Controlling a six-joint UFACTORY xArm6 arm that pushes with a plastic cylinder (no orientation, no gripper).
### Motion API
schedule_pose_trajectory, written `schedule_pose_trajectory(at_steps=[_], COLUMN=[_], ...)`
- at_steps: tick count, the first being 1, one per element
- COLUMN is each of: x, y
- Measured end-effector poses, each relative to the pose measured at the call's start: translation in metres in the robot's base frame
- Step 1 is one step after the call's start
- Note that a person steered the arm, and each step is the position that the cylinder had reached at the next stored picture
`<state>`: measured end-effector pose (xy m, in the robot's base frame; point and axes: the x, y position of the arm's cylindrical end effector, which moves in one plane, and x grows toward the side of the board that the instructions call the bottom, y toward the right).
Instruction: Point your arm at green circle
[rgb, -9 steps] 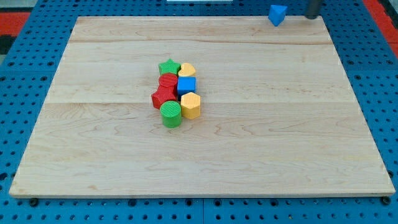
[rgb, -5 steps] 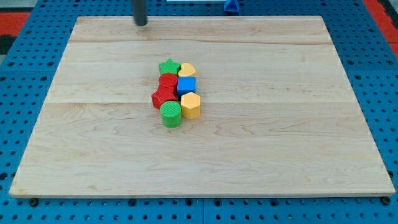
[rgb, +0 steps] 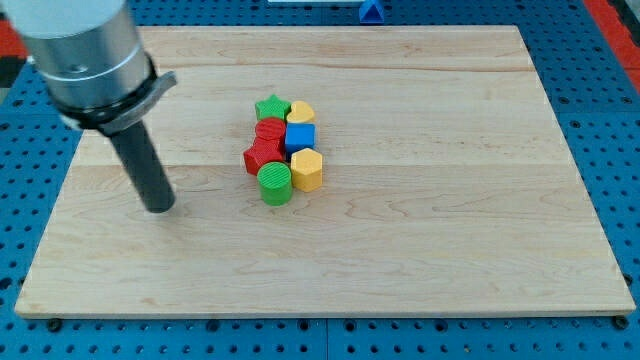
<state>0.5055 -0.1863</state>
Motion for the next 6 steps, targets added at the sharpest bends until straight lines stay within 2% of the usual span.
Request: schedule_pose_trajectory(at_steps=[1, 3, 4, 5, 6], x=[0.003, 0.066, 0.054, 0.054, 0.024], y=[-0.002, 0.064, 0.147, 0.185, 0.188])
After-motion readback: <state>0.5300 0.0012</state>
